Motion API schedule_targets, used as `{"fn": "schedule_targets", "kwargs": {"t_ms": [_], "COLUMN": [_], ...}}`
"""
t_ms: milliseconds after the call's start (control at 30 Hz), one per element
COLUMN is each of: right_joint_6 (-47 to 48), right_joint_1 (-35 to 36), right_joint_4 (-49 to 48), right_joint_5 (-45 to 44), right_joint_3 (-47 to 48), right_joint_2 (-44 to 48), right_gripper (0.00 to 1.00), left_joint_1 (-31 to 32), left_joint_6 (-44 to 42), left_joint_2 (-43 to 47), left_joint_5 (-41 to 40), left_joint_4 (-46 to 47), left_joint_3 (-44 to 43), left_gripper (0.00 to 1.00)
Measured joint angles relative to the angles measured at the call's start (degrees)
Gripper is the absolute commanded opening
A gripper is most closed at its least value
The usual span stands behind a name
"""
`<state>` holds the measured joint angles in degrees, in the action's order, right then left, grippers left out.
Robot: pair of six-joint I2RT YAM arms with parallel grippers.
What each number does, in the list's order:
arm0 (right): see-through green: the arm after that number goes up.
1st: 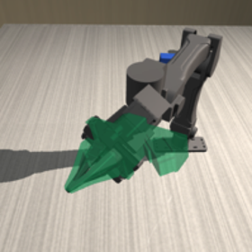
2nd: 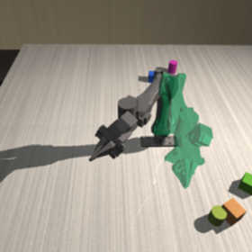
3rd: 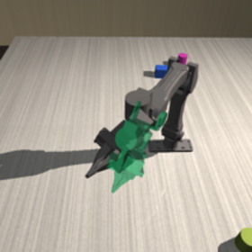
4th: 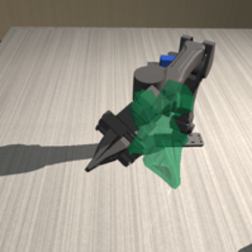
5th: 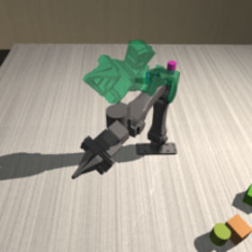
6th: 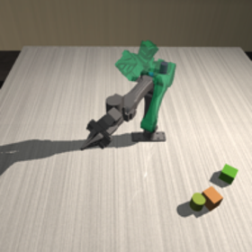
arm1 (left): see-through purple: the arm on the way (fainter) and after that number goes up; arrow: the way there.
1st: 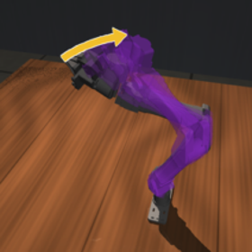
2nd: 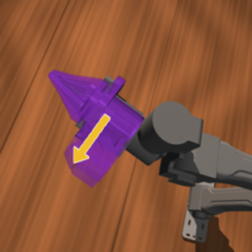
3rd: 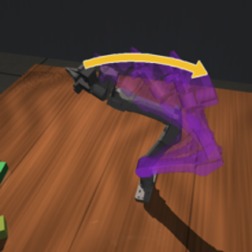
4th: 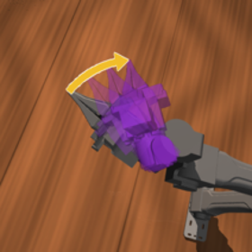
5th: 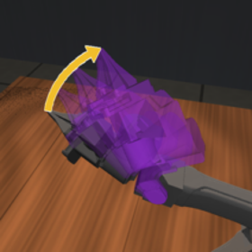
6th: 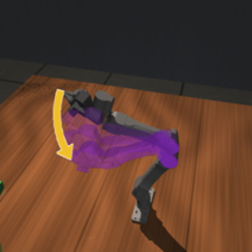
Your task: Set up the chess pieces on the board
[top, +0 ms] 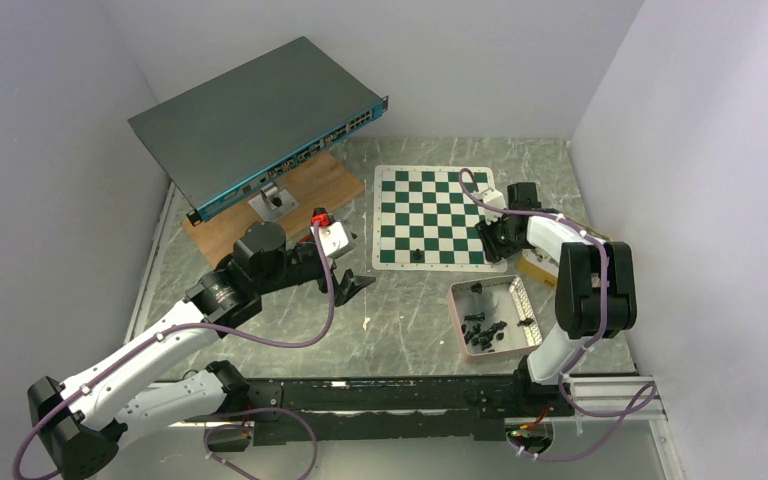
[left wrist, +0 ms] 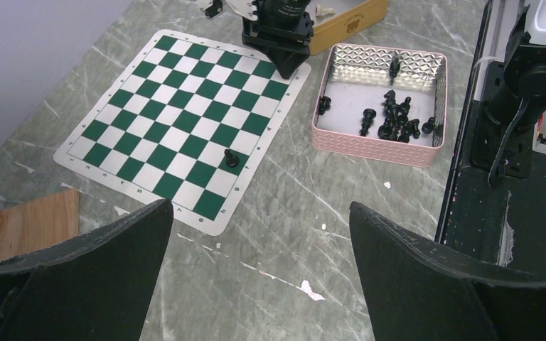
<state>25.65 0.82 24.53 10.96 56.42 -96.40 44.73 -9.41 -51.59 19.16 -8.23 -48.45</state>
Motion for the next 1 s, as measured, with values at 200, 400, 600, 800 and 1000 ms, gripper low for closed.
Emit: {"fn": "schedule_targets", "kwargs": {"t_ms": [200, 400, 600, 800, 1000], "right_joint_6": [-0.3, 4.3, 17.5, 30.4, 43.6], "right_joint_1": [-0.1, -2.9, -4.9, -4.8, -4.8], "right_joint_4": [0.9, 7.9, 22.1, 35.8, 42.7], "right_joint_5": [0.7, 9.8, 24.0, 33.0, 37.4], "right_joint_3": [0.2, 6.0, 14.0, 15.1, 12.1], "right_joint_2": [1.7, 6.1, 6.5, 5.9, 6.6], "right_gripper": [0.60, 0.61, 0.59, 0.58, 0.60], "left_joint_1": [0.0, -1.2, -1.5, -1.6, -1.7], "left_joint_6": [0.0, 0.5, -1.3, -3.4, -2.8], "left_joint_2": [0.0, -1.9, -10.6, -15.4, -14.4], "left_joint_5": [0.0, -0.4, -4.6, -6.6, -6.2], "left_joint_4": [-0.2, 1.2, 1.7, 1.6, 3.8], "left_joint_3": [0.0, 0.0, -1.6, -3.9, -3.0], "left_gripper": [1.00, 1.00, 1.00, 1.00, 1.00]}}
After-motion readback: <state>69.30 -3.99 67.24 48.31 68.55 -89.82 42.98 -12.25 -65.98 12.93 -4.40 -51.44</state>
